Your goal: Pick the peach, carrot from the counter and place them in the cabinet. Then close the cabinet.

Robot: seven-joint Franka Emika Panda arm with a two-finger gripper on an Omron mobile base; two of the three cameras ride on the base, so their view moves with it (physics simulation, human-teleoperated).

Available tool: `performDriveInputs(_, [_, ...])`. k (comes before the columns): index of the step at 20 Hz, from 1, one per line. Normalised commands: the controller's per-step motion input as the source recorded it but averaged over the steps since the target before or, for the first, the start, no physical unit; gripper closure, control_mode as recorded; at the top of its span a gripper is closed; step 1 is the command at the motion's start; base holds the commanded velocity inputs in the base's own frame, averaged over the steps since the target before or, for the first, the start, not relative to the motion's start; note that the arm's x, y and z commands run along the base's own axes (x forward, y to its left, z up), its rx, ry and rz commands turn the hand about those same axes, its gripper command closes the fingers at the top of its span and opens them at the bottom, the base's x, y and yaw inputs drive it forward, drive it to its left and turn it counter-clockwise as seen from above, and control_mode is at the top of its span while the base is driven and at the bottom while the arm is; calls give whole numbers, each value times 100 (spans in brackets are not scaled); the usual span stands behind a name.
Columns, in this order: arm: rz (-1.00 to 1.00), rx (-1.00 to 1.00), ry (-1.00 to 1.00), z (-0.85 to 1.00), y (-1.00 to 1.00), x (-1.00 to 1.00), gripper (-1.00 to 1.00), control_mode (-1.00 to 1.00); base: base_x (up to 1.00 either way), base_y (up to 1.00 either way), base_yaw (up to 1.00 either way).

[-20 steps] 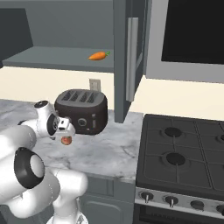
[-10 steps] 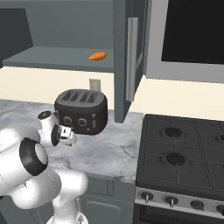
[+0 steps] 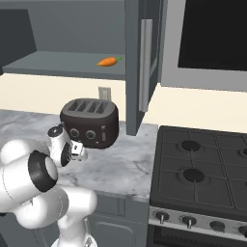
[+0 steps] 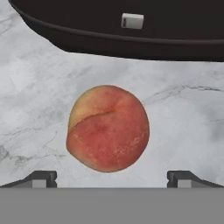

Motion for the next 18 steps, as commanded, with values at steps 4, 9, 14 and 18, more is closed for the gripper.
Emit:
performDriveInputs(4, [0,9,-15,-3,-5,21,-100,-100,0,0,0])
performDriveInputs(9, [0,4,-3,-35,-12,10,-100,-100,0,0,0])
performDriveInputs(14, [0,0,0,-49,0,8,100,-100,0,0,0])
performDriveInputs(18, [0,0,0,-26,-8,-1,100,-100,0,0,0])
